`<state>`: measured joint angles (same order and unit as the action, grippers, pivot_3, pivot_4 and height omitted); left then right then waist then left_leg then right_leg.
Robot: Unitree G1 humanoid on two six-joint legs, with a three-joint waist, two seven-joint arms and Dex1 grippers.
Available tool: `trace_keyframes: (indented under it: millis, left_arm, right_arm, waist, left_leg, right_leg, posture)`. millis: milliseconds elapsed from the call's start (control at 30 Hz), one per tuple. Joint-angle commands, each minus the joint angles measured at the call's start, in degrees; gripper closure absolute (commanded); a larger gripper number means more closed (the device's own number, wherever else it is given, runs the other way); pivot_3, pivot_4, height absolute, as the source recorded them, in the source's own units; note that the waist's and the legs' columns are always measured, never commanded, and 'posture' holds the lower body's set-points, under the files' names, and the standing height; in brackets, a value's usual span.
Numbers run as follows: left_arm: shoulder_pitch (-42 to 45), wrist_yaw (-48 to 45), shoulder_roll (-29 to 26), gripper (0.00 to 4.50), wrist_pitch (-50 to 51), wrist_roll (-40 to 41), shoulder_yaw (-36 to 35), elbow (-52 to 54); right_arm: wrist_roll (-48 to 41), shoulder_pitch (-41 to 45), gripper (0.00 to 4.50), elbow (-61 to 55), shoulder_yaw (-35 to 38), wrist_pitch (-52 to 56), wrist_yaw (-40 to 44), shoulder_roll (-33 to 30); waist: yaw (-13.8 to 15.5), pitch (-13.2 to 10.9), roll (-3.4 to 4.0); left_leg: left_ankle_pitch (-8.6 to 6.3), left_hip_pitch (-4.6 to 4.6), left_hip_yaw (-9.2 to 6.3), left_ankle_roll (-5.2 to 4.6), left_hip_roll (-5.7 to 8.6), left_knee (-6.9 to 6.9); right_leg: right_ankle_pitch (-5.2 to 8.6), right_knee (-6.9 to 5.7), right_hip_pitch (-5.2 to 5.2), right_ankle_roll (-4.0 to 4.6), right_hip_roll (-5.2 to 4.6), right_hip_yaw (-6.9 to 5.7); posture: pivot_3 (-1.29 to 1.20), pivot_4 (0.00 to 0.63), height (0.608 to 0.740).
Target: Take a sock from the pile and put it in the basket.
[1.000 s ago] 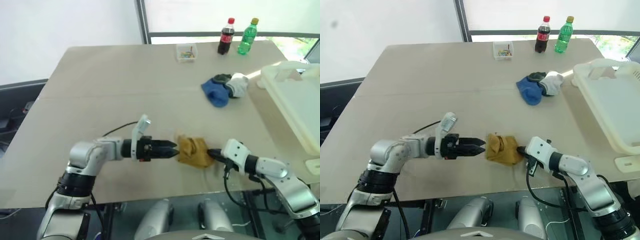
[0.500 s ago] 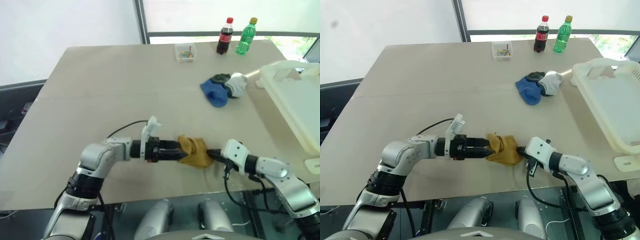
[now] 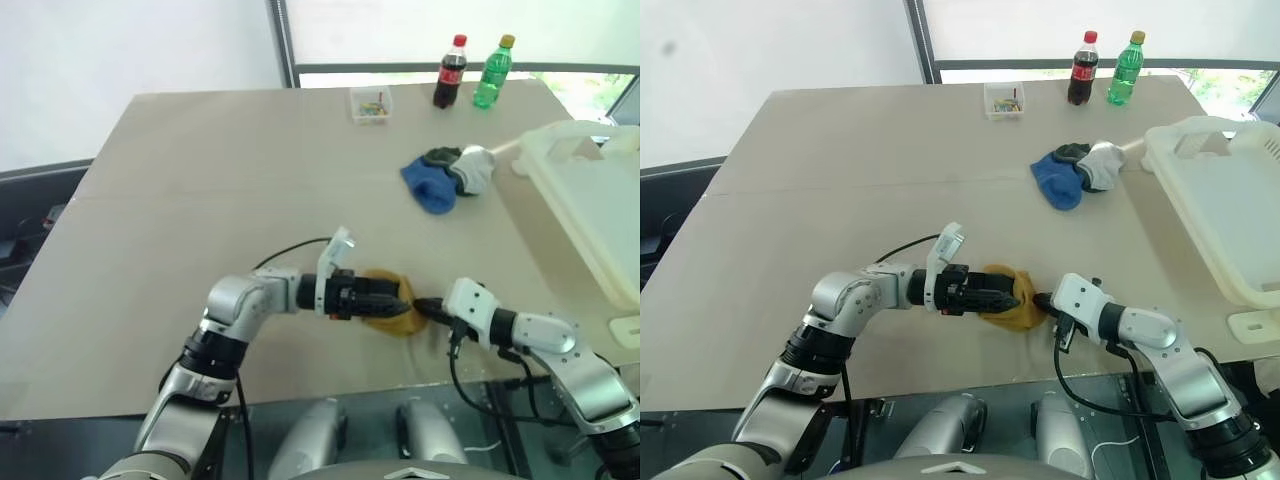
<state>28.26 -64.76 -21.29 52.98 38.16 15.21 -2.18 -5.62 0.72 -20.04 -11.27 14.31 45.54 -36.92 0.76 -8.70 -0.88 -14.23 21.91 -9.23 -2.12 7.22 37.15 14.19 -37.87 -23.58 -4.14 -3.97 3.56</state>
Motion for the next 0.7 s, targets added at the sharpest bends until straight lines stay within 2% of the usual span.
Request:
trace_keyframes:
  millis: [33, 333, 533, 633, 700]
  left_arm:
    - [0.6, -0.7, 1.0, 1.2, -0.4, -1.3, 1.8, -1.8]
    - [3.0, 1.2, 3.6, 1.2, 4.2, -3.8, 4.3, -8.1]
    - [1.5, -0.1, 3.4, 1.2, 2.7, -1.7, 1.0, -2.6]
    - [0.4, -1.2, 1.8, 1.2, -0.4, -2.5, 0.3, -0.3]
    - [-0.5, -1.5, 1.1, 1.2, -2.6, -2.9, 0.1, 0.7]
  right_arm:
    - [-0.3, -1.3, 4.46, -1.9, 1.3, -0.2, -0.2, -0.5]
    - [-4.7, -5.7, 4.46, -11.9, 7.2, 2.9, -1.0, -1.7]
    - [-14.7, -6.3, 4.46, -16.8, 13.0, 11.5, -2.0, -0.1]
    - [-18.8, -3.5, 3.61, -17.3, 13.9, 14.8, -4.1, 2.2]
    - [-19.2, -1.7, 2.68, -17.0, 12.1, 16.2, -4.9, 3.4]
  waist:
    - [0.0, 0.0, 0.01]
    - [0.2, 0.0, 0.02]
    - [0.1, 0.0, 0.02]
    - [-0.1, 0.0, 0.01]
    - [0.0, 0.0, 0.03]
  left_leg:
    - [0.0, -0.01, 0.0, 0.0, 0.0, 0.0]
    - [0.0, 0.03, -0.08, -0.01, 0.06, 0.02]
    - [-0.03, 0.04, -0.16, -0.05, 0.06, 0.04]
    - [-0.02, 0.07, -0.17, -0.04, 0.06, 0.03]
    - [-0.02, 0.07, -0.18, -0.04, 0.04, 0.0]
  right_leg:
    - [0.0, 0.0, 0.0, 0.0, 0.0, 0.0]
    - [0.01, 0.02, 0.02, -0.02, -0.05, -0.06]
    - [0.01, 0.04, 0.03, -0.02, -0.08, -0.14]
    - [0.01, 0.03, 0.01, -0.02, -0.07, -0.13]
    - [0.01, 0.02, -0.01, -0.01, -0.06, -0.13]
  posture:
    - [0.0, 0.15, 0.74]
    - [0.0, 0.15, 0.74]
    - [0.0, 0.15, 0.74]
    - [0.0, 0.15, 0.74]
    - [0.0, 0.15, 0.74]
